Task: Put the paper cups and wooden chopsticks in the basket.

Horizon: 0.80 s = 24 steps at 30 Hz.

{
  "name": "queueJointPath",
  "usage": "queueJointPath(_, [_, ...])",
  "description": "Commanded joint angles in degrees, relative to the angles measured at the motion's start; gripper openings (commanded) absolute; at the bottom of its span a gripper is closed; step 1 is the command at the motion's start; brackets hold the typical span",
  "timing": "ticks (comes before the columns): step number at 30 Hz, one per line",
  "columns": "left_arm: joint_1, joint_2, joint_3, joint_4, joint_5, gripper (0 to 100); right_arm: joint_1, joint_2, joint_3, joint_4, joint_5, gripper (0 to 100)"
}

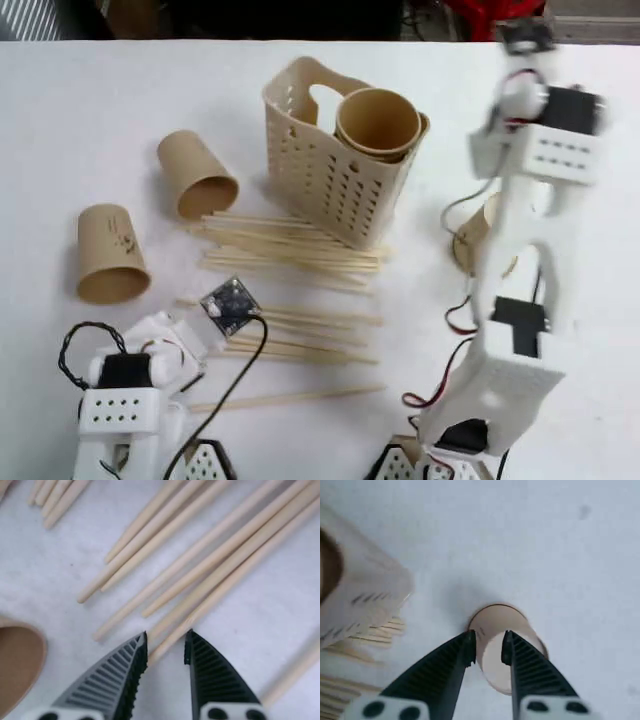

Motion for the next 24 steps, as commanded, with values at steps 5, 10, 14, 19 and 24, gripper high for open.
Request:
queueJointPath(5, [-1.19, 0.48, 0.18, -1.14, 0.62, 15, 0.75, -0.75, 1.93, -2.15, -0.09, 10.9])
queueJointPath(10, [-1.19, 0.48, 0.18, -1.14, 0.62, 15, 7.08, 4.70, 1.93, -4.70, 6.15, 10.9])
queueJointPath(14, [-1.19, 0.48, 0.18, -1.14, 0.62, 15, 11.30, 10.24, 1.76, -7.87, 9.14, 11.0])
queueJointPath(19, [-1.10, 0.48, 0.18, -1.14, 0.62, 15, 17.45, 13.32, 1.67, -12.00, 9.23, 11.0])
queueJointPath(24, [-1.01, 0.48, 0.18, -1.14, 0.62, 15, 23.16, 13.32, 1.67, -14.37, 10.99, 11.0])
